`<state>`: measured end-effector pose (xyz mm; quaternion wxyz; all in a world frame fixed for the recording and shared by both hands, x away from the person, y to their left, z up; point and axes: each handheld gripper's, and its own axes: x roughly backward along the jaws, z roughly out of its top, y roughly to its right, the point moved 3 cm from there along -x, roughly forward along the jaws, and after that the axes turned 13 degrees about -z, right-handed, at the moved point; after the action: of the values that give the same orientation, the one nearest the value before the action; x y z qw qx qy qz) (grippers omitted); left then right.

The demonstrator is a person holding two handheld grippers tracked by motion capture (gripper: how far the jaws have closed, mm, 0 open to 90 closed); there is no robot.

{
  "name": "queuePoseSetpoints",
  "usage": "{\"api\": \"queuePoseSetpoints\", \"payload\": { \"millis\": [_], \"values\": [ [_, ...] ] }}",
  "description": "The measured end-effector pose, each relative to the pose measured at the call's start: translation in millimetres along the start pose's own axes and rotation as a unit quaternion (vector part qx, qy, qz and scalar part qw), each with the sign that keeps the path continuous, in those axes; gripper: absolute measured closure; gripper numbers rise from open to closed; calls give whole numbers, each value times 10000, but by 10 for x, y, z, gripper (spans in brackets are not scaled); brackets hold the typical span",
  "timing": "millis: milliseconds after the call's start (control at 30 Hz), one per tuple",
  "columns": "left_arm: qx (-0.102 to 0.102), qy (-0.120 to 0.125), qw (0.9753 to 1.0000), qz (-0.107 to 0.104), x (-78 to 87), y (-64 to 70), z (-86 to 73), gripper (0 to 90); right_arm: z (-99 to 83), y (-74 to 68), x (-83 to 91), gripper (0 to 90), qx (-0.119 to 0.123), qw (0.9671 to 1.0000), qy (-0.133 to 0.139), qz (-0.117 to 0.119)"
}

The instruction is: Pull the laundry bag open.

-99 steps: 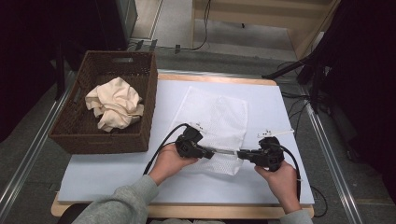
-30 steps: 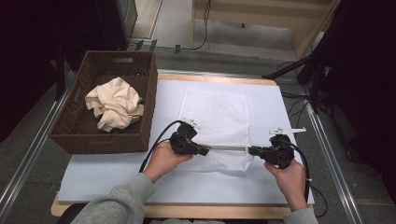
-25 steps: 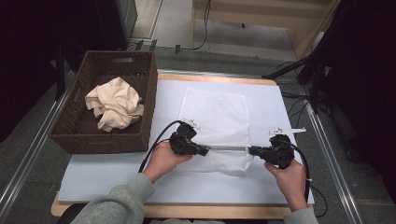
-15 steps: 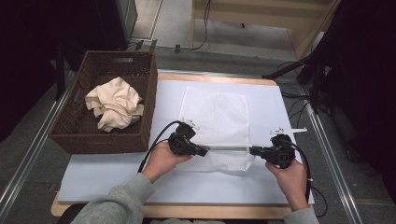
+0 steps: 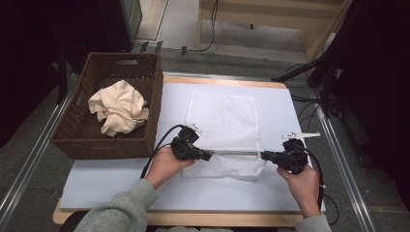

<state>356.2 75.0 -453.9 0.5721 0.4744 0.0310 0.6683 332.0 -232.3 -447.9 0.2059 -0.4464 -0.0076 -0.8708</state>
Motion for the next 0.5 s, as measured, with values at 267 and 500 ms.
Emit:
{"api": "queuePoseSetpoints", "payload": {
  "millis": [267, 500],
  "values": [
    [-39, -31, 10000, 40, 6, -1, -5, 869, 1, -7, -3, 859, 29, 10000, 3, 3],
    [-48, -64, 9999, 122, 22, -18, -10, 869, -6, 13, -6, 859, 42, 10000, 7, -3]
  ]
}}
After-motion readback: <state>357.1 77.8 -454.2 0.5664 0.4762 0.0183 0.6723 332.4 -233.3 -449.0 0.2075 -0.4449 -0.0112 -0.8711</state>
